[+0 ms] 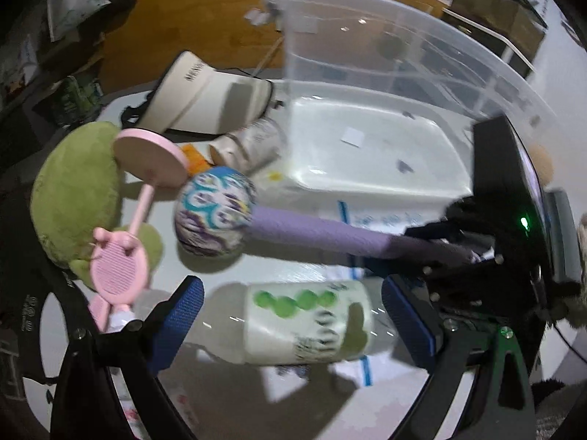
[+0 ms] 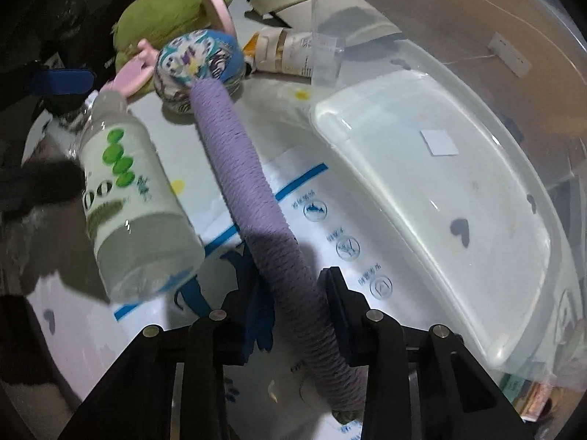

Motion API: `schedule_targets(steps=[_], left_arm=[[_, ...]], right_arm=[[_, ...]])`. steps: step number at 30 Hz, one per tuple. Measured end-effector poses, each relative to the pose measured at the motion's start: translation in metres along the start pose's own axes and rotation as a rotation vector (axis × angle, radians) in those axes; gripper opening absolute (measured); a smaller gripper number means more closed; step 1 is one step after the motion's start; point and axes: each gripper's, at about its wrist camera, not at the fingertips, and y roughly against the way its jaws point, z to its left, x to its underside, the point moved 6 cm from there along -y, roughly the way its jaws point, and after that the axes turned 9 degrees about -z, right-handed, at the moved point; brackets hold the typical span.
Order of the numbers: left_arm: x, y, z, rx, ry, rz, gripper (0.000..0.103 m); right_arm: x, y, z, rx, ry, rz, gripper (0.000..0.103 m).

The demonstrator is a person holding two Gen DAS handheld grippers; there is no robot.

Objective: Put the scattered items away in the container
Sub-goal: 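Close the right gripper on the purple rope handle of the massager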

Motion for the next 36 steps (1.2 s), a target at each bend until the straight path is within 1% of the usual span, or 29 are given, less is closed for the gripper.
schedule_targets(steps=[2, 7, 9, 12, 16, 22, 26, 28, 33, 36], left_arm=[[0.005, -0.001, -0.011, 0.012, -0.027, 0.000, 0.097], [0.019, -0.007, -0.027, 0.001, -0.089, 0.019, 0.097], [0.024, -0.009, -0.028, -0.006, -0.097, 0.030, 0.097], [0.025, -0.009, -0.029, -0.005, -0.103, 0.024, 0.097], [0.023, -0.004, -0.032, 0.022, -0.083, 0.015, 0.097], [0.018, 0.006, -0.064, 0.122, -0.105, -0.012, 0.097], [0.020, 0.011, -0.096, 0.189, -0.163, -0.025, 0.097], [0.022, 0.013, -0.113, 0.220, -0.198, -0.028, 0.097], [0.028, 0.014, -0.159, 0.310, -0.290, -0.029, 0.097], [0.032, 0.012, -0.187, 0.355, -0.337, -0.021, 0.097]], right_arm=[[0.007, 0.009, -0.004, 0.019, 0.000, 0.010, 0.033], [0.033, 0.049, -0.017, 0.054, -0.048, 0.021, 0.032], [0.048, 0.065, -0.019, 0.072, -0.071, 0.026, 0.032], [0.074, 0.087, -0.023, 0.102, -0.134, 0.037, 0.032], [0.119, 0.116, -0.026, 0.146, -0.222, 0.065, 0.032], [0.183, 0.145, -0.017, 0.193, -0.354, 0.109, 0.032], [0.212, 0.143, -0.012, 0.242, -0.356, 0.159, 0.032], [0.228, 0.146, -0.011, 0.239, -0.403, 0.173, 0.032], [0.262, 0.152, -0.013, 0.259, -0.484, 0.184, 0.032], [0.276, 0.156, -0.015, 0.260, -0.510, 0.171, 0.032]])
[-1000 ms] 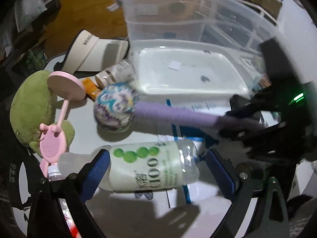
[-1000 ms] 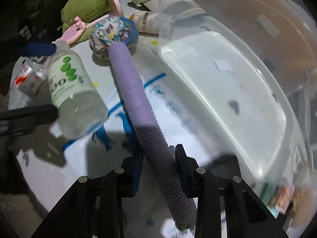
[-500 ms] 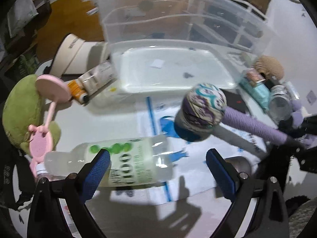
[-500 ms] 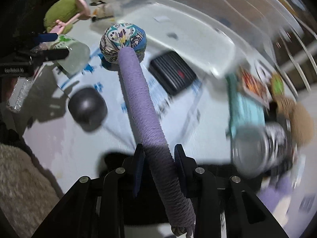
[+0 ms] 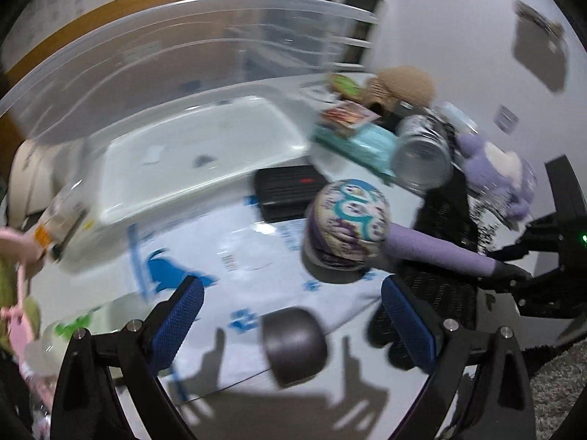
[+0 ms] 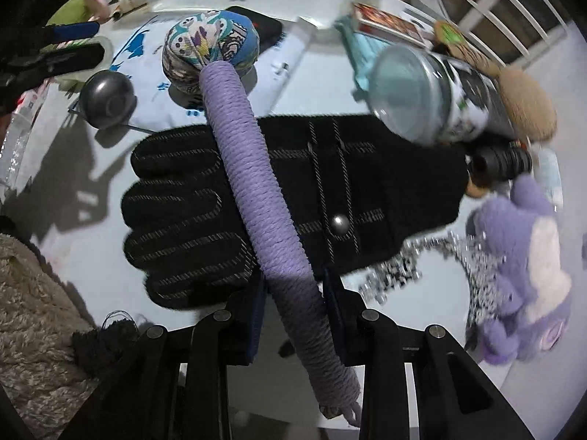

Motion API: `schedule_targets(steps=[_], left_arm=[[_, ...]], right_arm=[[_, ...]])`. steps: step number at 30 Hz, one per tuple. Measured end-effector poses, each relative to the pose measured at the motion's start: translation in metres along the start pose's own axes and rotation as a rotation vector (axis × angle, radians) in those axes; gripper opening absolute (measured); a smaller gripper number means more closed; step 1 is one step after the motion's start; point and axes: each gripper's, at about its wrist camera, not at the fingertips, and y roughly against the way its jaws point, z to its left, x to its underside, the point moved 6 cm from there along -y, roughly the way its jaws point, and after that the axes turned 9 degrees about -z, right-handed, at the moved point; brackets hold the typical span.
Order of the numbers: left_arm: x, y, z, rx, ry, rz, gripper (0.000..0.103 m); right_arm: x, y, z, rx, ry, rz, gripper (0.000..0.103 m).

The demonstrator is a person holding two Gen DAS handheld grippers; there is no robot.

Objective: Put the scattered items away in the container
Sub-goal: 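Close the right gripper on the purple rope handle of the massager, then lift the massager with the right gripper and swing it upward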

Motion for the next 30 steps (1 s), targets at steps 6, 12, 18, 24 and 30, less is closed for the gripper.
schedule_targets(steps=[6, 12, 18, 24, 30], left_arm=[[-0.016, -0.030, -0.040, 0.072, -0.053, 0.008, 0.097], [-0.025, -0.063, -0.061, 0.098, -0.090, 0.043, 0.097], [-0.024, -0.077, -0.057, 0.082, -0.058, 0.078, 0.089], [-0.026, -0.076, -0.046, 0.084, 0.013, 0.086, 0.078], [-0.025, -0.072, -0.042, 0.080, 0.053, 0.092, 0.074]], right_arm=[[0.015, 0.001, -0.010, -0.011, 0.003, -0.018, 0.032], [0.023, -0.006, -0.013, -0.038, 0.012, -0.010, 0.031], [0.029, -0.007, -0.015, -0.067, 0.008, -0.023, 0.031], [0.035, -0.009, -0.017, -0.083, -0.009, -0.024, 0.032], [0.040, -0.005, -0.015, -0.071, 0.003, -0.029, 0.032]])
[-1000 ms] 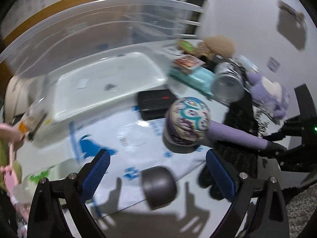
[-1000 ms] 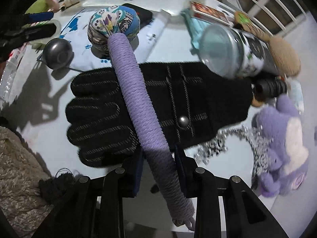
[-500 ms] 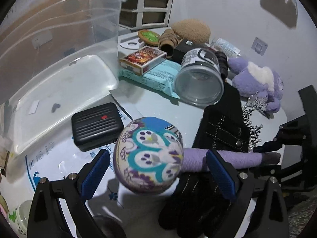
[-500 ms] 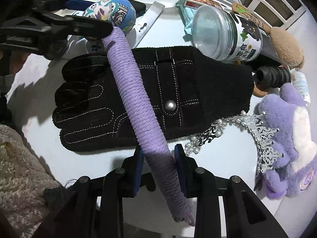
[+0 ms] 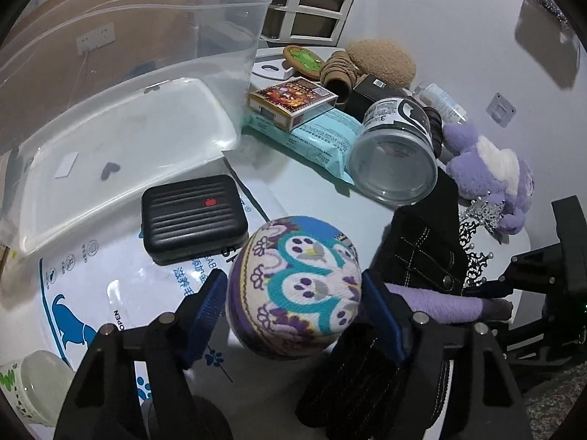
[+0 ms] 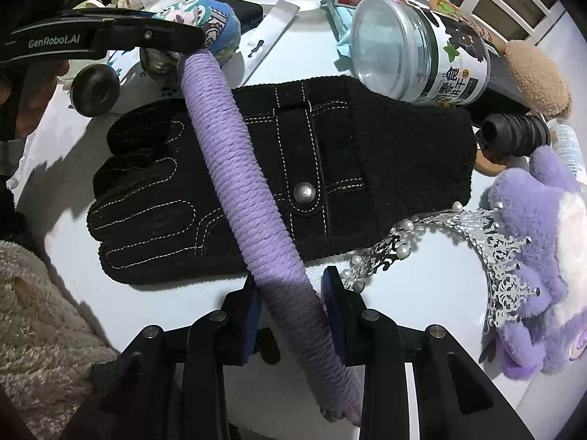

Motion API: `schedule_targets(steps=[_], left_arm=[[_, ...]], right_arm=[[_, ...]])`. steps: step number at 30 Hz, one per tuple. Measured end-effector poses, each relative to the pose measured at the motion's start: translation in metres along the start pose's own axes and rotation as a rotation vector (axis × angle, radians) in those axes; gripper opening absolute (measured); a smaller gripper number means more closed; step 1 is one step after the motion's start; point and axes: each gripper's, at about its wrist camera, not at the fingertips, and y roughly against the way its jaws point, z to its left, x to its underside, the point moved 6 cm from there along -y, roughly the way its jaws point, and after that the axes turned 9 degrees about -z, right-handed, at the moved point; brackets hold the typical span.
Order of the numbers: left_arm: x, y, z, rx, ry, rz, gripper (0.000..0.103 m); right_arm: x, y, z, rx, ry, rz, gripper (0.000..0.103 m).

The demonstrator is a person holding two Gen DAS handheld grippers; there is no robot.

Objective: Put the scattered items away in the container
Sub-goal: 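Lift the massager with the right gripper and swing it upward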

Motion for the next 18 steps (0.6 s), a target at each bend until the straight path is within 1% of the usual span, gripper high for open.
schedule_targets(steps=[2, 4, 5, 7, 10, 12, 14, 18], left_arm=[[0.000, 0.001, 0.002, -0.004, 0.028, 0.002, 0.073], [0.002, 0.002, 0.005, -0.015, 0.069, 0.004, 0.073], [0.002, 0.002, 0.006, -0.018, 0.083, 0.005, 0.073], [0.003, 0.003, 0.005, -0.037, 0.087, 0.007, 0.073], [0.004, 0.006, 0.003, -0.061, 0.098, 0.010, 0.073], [0.005, 0.007, 0.004, -0.065, 0.109, 0.015, 0.073], [0.005, 0.008, 0.004, -0.075, 0.114, 0.022, 0.073], [0.006, 0.010, 0.002, -0.113, 0.130, 0.041, 0.072]], right_arm=[[0.000, 0.007, 0.004, 0.041, 0.032, -0.012, 0.034], [-0.002, 0.018, 0.010, 0.110, 0.073, -0.054, 0.035], [-0.002, 0.021, 0.012, 0.129, 0.069, -0.065, 0.036], [-0.001, 0.031, 0.014, 0.138, 0.006, -0.103, 0.037], [-0.004, 0.039, 0.002, 0.097, -0.213, -0.153, 0.037], [0.005, 0.039, -0.013, 0.014, -0.440, -0.176, 0.037], [0.012, 0.036, -0.031, -0.068, -0.632, -0.190, 0.037], [0.025, 0.030, -0.058, -0.171, -0.906, -0.220, 0.037]])
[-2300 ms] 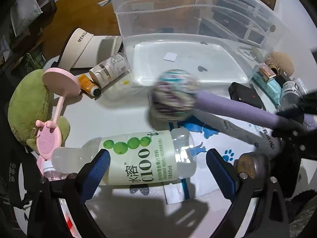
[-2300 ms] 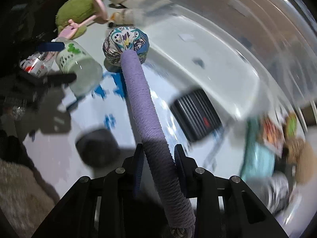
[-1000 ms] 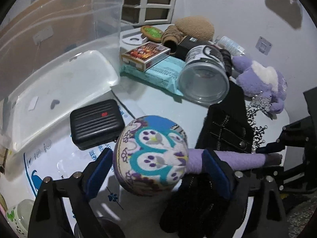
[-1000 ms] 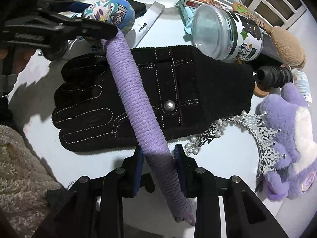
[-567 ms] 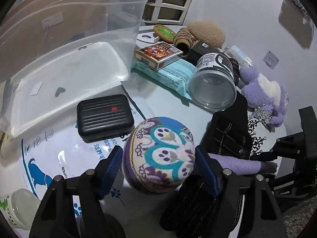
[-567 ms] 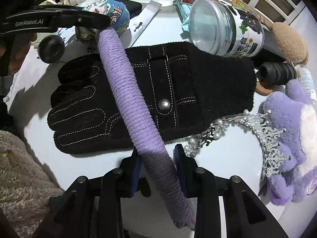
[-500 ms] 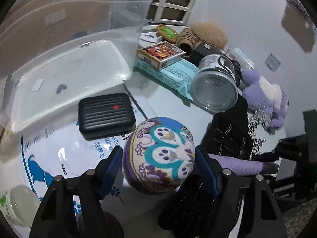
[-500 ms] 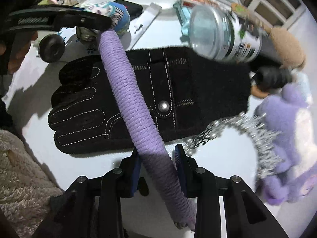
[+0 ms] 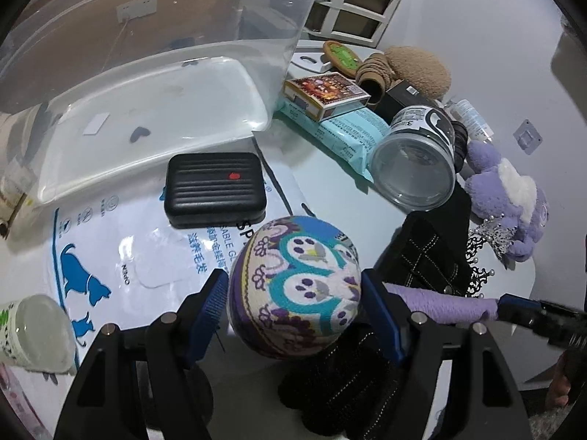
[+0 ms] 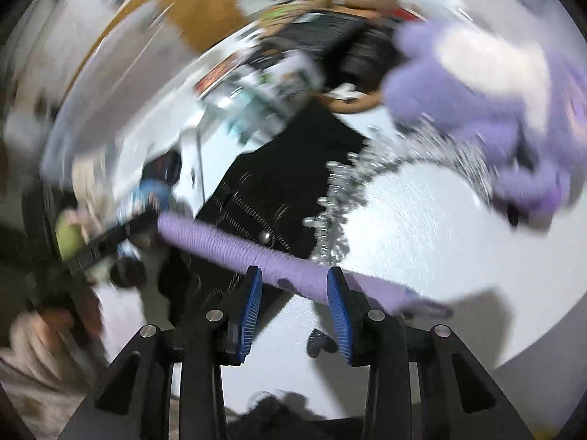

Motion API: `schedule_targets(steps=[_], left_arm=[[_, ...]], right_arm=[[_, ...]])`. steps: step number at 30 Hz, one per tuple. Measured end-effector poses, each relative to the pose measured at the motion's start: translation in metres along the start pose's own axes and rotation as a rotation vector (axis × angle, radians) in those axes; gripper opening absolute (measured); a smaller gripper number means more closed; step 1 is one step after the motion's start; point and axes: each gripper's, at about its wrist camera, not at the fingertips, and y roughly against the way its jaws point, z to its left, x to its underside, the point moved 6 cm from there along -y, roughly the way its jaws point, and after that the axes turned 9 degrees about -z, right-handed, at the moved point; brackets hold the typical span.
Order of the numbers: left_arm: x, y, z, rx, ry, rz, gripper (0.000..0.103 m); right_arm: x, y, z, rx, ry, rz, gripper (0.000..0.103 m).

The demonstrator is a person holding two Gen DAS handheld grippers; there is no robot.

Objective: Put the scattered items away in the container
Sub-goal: 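Lift the massager with the right gripper and swing it upward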

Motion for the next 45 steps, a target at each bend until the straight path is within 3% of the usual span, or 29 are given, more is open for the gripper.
schedule_targets(steps=[12, 14, 18, 21, 25, 30, 34, 39, 45], left_arm=[[0.006, 0.005, 0.000, -0.070, 0.062, 0.027, 0.072], [0.007, 0.005, 0.001, -0.067, 0.059, 0.024, 0.072], [0.008, 0.007, 0.000, -0.066, 0.055, 0.017, 0.072], [0.008, 0.006, 0.001, -0.067, 0.059, 0.021, 0.072], [0.007, 0.005, 0.000, -0.075, 0.060, 0.024, 0.072], [0.006, 0.005, -0.001, -0.082, 0.056, 0.023, 0.072], [0.004, 0.005, -0.005, -0.088, 0.060, 0.024, 0.072], [0.004, 0.004, -0.005, -0.089, 0.059, 0.017, 0.072], [0.004, 0.004, -0.003, -0.083, 0.050, 0.007, 0.073]], right_arm=[[-0.017, 0.000, -0.042, -0.139, -0.550, 0.018, 0.036], [-0.015, -0.001, -0.051, -0.135, -0.607, 0.011, 0.037], [-0.016, -0.003, -0.050, -0.105, -0.557, 0.029, 0.036], [-0.024, 0.008, -0.026, -0.037, -0.254, 0.028, 0.037], [-0.024, 0.018, 0.009, 0.160, 0.280, -0.003, 0.037], [0.001, 0.000, 0.030, 0.376, 0.828, -0.041, 0.036], [0.028, -0.020, 0.038, 0.448, 1.179, -0.027, 0.036], [0.041, -0.037, 0.040, 0.504, 1.434, -0.058, 0.036], [0.039, -0.043, 0.043, 0.475, 1.483, -0.071, 0.030]])
